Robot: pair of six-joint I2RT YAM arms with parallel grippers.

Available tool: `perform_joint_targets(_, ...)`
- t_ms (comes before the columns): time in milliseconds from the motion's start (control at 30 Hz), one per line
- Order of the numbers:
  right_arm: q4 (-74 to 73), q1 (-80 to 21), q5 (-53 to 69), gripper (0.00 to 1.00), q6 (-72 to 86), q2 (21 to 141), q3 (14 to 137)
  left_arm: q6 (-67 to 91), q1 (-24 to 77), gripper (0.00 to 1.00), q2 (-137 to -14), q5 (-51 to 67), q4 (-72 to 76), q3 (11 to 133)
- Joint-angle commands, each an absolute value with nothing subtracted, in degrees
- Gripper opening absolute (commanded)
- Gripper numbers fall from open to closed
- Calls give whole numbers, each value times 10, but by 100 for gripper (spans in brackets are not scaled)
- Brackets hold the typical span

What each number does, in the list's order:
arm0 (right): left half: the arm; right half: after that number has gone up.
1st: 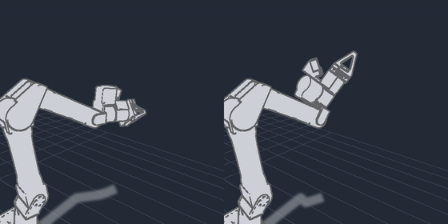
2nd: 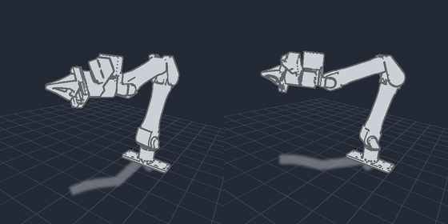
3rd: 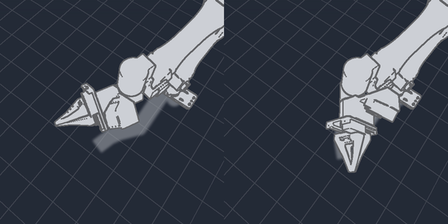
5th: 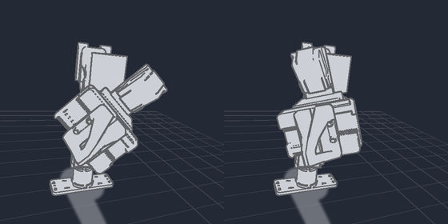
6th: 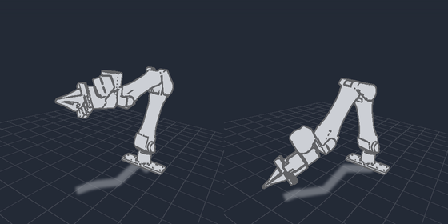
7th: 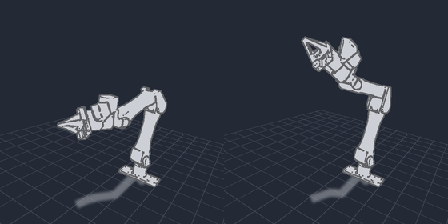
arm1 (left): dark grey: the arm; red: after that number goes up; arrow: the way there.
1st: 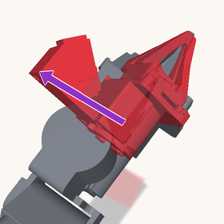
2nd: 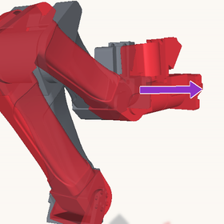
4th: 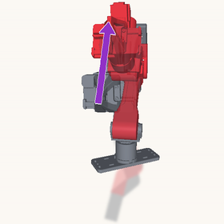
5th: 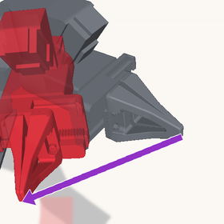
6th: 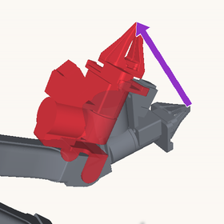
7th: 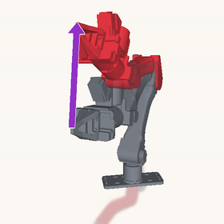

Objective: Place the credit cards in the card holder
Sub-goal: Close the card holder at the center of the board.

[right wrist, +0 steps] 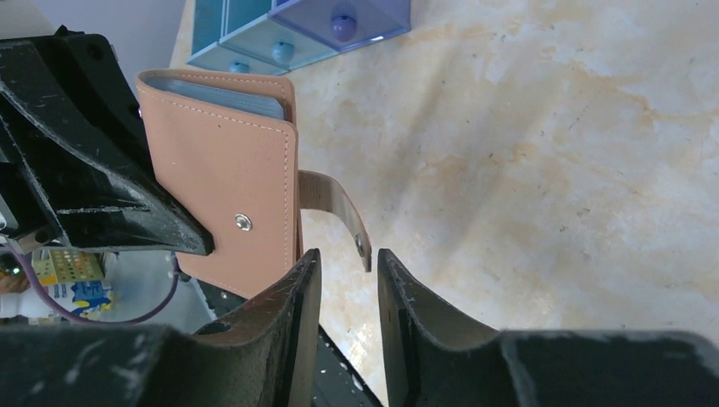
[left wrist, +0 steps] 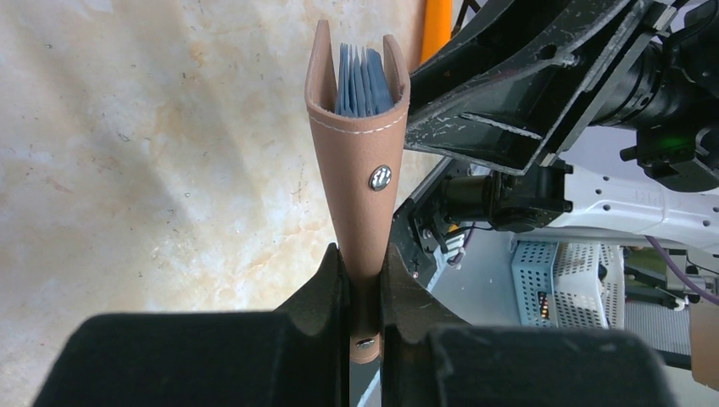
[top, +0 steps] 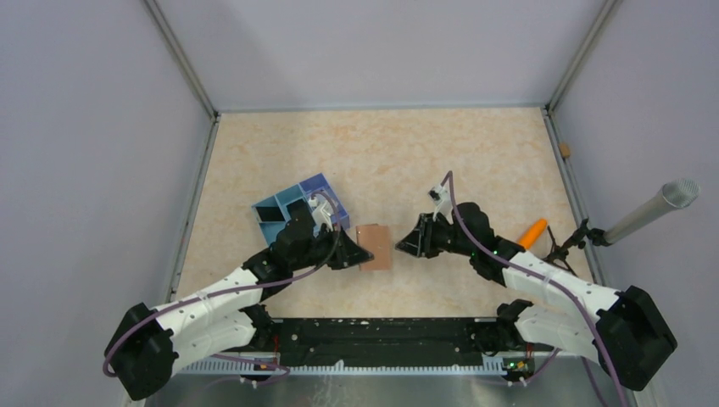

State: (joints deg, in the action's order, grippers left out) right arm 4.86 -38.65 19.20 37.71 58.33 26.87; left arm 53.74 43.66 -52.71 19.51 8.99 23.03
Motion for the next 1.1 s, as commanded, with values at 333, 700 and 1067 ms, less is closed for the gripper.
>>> perform_joint_targets(333,100,-379,224,4,371,592,263,541,439,0,-507,200,125,229)
perform_joint_targets(700,107,-379,262,0,350,592,269,534,439,0,-513,178,100,237)
perform_joint_targets(1067,83,-412,261,0,331,640,312,517,445,0,-550,157,69,274)
